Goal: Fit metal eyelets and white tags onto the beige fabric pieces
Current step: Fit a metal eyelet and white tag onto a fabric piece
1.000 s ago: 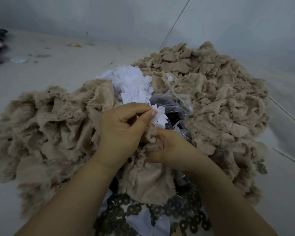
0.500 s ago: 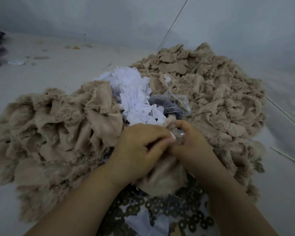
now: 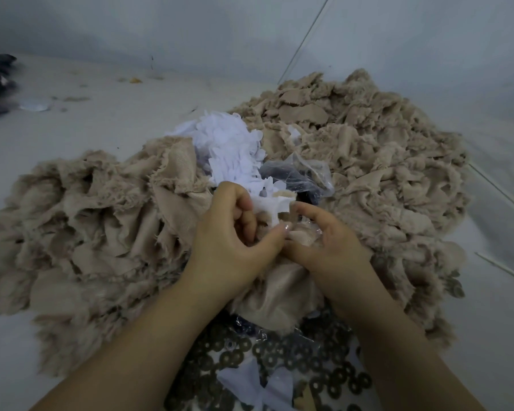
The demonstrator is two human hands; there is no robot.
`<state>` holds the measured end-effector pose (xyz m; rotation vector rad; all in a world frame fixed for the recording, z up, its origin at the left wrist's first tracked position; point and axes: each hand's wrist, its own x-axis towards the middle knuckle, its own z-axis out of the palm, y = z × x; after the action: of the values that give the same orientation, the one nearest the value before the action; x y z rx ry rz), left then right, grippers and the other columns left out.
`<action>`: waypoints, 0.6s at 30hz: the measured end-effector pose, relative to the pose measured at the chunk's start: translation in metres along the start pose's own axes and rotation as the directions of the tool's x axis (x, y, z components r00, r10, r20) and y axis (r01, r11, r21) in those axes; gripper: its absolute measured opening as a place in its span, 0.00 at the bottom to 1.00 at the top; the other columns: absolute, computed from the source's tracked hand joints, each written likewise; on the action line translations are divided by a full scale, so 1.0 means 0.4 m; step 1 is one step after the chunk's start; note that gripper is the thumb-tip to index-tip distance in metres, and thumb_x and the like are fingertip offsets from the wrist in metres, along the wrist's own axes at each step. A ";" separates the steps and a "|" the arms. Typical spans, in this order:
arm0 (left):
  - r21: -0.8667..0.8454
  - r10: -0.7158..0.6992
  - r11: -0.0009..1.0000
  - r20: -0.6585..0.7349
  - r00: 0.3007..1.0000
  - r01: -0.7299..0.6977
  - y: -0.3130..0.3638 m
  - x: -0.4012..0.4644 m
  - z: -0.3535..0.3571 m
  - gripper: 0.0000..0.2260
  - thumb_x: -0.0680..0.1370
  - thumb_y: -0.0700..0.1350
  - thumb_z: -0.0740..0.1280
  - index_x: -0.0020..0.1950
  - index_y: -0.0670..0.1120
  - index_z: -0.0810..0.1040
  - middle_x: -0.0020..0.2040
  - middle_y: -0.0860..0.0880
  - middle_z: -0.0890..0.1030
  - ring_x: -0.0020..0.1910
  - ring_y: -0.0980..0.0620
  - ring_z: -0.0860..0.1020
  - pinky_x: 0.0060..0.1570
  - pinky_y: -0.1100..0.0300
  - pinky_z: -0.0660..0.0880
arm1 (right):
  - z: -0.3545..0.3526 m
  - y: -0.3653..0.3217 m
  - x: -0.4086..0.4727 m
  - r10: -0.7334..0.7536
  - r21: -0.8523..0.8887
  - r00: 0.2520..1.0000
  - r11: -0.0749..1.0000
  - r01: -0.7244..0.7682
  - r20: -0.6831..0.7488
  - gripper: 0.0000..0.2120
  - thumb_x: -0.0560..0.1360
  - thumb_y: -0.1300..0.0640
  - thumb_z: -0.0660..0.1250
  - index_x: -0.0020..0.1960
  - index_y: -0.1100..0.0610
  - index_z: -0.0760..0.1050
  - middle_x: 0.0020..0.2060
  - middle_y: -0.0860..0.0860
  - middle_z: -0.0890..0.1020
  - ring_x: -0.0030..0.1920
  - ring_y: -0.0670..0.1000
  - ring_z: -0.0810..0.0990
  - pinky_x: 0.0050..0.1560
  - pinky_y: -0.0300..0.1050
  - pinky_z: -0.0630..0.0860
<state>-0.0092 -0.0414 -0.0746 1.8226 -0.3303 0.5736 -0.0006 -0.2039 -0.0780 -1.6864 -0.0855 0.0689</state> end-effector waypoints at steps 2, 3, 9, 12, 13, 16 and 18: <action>0.017 -0.033 0.999 -0.062 0.998 0.034 0.001 0.006 -0.001 0.13 0.71 0.53 0.69 0.52 0.55 0.69 0.34 0.48 0.72 0.28 0.55 0.70 0.29 0.66 0.70 | 0.003 -0.001 -0.003 -0.056 -0.073 0.998 0.996 0.057 0.012 0.27 0.71 0.55 0.77 0.68 0.46 0.74 0.63 0.44 0.79 0.65 0.46 0.76 0.63 0.47 0.77; 0.056 -0.034 0.998 -0.072 0.997 0.038 0.002 0.011 -0.005 0.13 0.72 0.51 0.67 0.56 0.54 0.72 0.36 0.51 0.72 0.30 0.57 0.71 0.31 0.68 0.70 | 0.004 -0.003 -0.004 -0.083 -0.108 0.996 0.991 0.084 0.013 0.27 0.71 0.56 0.77 0.68 0.46 0.74 0.63 0.42 0.79 0.64 0.42 0.76 0.60 0.41 0.77; 0.319 -0.089 0.945 0.060 0.994 0.066 -0.031 0.050 -0.037 0.17 0.76 0.34 0.64 0.64 0.44 0.78 0.55 0.55 0.70 0.42 0.58 0.73 0.46 0.76 0.68 | 0.009 -0.002 -0.004 -0.113 -0.170 0.994 0.979 0.110 -0.008 0.27 0.72 0.58 0.75 0.69 0.46 0.72 0.64 0.39 0.76 0.65 0.40 0.73 0.62 0.40 0.75; 0.338 -0.092 0.939 0.074 0.993 0.062 -0.040 0.055 -0.032 0.07 0.77 0.38 0.69 0.50 0.49 0.81 0.42 0.57 0.77 0.37 0.57 0.75 0.42 0.65 0.71 | 0.013 -0.006 -0.009 -0.169 -0.206 0.986 0.964 0.168 0.014 0.33 0.73 0.59 0.75 0.73 0.42 0.67 0.63 0.31 0.72 0.61 0.25 0.69 0.58 0.28 0.74; 0.309 -0.076 0.950 0.067 0.995 0.052 -0.043 0.055 -0.029 0.07 0.77 0.37 0.69 0.46 0.50 0.81 0.38 0.58 0.78 0.34 0.58 0.76 0.39 0.61 0.73 | 0.015 -0.008 -0.011 -0.194 -0.235 0.981 0.952 0.195 0.027 0.37 0.73 0.60 0.75 0.75 0.41 0.63 0.62 0.26 0.69 0.59 0.20 0.65 0.55 0.22 0.71; 0.256 -0.025 0.967 0.062 0.998 0.008 -0.043 0.045 -0.025 0.11 0.78 0.36 0.67 0.43 0.52 0.80 0.36 0.58 0.80 0.35 0.57 0.78 0.37 0.62 0.75 | 0.024 -0.007 -0.014 -0.274 -0.292 0.959 0.914 0.282 0.068 0.42 0.75 0.63 0.72 0.78 0.39 0.55 0.55 0.16 0.68 0.63 0.33 0.67 0.55 0.36 0.74; 0.232 -0.053 0.972 0.057 0.997 0.038 -0.044 0.045 -0.021 0.10 0.79 0.37 0.66 0.42 0.51 0.79 0.36 0.55 0.81 0.36 0.56 0.79 0.38 0.59 0.76 | 0.030 -0.012 -0.018 -0.299 -0.287 0.952 0.908 0.304 0.063 0.37 0.75 0.65 0.71 0.75 0.39 0.63 0.55 0.20 0.73 0.63 0.46 0.72 0.56 0.44 0.76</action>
<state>0.0127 -0.0266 -0.0771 2.0702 -0.2715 0.5414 -0.0092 -0.1921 -0.0749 -1.9505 -0.3864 -0.1703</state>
